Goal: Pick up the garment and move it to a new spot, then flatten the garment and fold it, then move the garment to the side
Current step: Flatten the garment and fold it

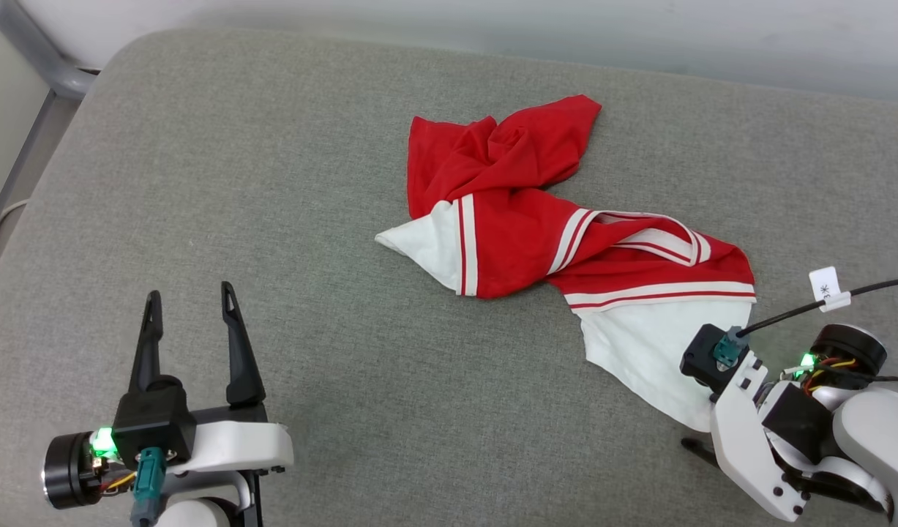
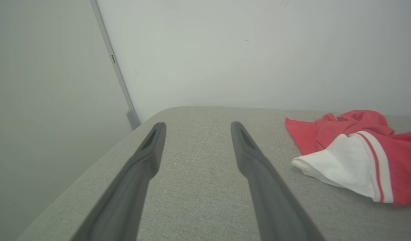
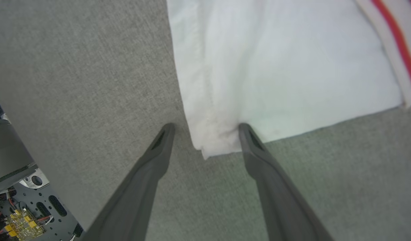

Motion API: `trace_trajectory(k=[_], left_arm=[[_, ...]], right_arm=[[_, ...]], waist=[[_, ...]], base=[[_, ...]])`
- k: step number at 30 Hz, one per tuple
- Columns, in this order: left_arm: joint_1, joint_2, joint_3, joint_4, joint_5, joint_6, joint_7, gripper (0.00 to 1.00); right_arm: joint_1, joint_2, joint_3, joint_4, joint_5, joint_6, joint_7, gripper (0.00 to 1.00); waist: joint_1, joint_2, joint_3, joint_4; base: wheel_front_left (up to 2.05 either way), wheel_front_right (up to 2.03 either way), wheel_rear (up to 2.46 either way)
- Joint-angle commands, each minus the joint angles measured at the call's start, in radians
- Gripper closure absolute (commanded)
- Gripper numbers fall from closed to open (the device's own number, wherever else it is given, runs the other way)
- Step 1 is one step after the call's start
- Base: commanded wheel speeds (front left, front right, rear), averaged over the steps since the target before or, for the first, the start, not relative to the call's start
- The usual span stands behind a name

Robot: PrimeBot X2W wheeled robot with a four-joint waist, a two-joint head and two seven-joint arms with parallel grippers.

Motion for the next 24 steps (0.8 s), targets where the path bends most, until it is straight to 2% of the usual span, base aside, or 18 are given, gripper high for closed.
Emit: trace_trajectory(k=[1,6,7,8,9,13,17,24], left_arm=[[0.013,-0.012,0.012,0.004,0.012,-0.012,-0.002,0.00],[0.025,-0.086,0.078,0.030,0.073,-0.087,-0.003,0.00],[0.026,-0.098,0.090,0.033,0.083,-0.100,-0.003,0.00],[0.026,-0.109,0.101,0.037,0.093,-0.113,-0.003,0.00],[0.028,-0.119,0.112,0.039,0.103,-0.124,-0.003,0.00],[0.038,-0.143,0.151,0.053,0.135,-0.163,-0.003,0.00],[0.062,-0.157,0.188,0.064,0.159,-0.190,-0.003,0.00],[0.108,-0.172,0.231,0.063,0.190,-0.220,-0.003,0.00]], right_arm=[[-0.007,0.008,0.023,0.020,0.003,-0.001,0.001,0.00],[-0.011,0.045,0.126,0.126,0.003,-0.001,-0.041,0.00],[-0.016,0.054,0.142,0.141,0.002,-0.001,-0.059,0.29],[-0.024,0.064,0.148,0.153,-0.001,-0.001,-0.088,0.92],[-0.033,0.072,0.153,0.167,0.000,-0.001,-0.111,1.00],[-0.082,0.080,0.145,0.189,-0.019,-0.001,-0.239,1.00],[-0.091,0.064,0.093,0.170,-0.025,-0.001,-0.356,1.00],[0.042,-0.022,-0.057,0.103,-0.036,-0.001,-0.436,1.00]], waist=[[0.0000,0.0000,0.005,0.005],[0.0000,0.0000,0.012,0.012],[0.0000,0.0000,0.013,0.011],[0.0000,0.0000,0.012,0.010],[0.0000,0.0000,0.011,0.007],[0.0000,0.0000,-0.011,-0.016],[0.0000,0.0000,-0.050,-0.046],[0.0000,0.0000,-0.114,-0.101]], base=[[0.00,0.00,0.00],[0.00,0.00,0.00],[0.00,0.00,0.00],[0.00,0.00,0.00],[0.00,0.00,0.00],[0.00,0.00,0.00],[0.00,0.00,0.00],[0.00,0.00,0.00]])
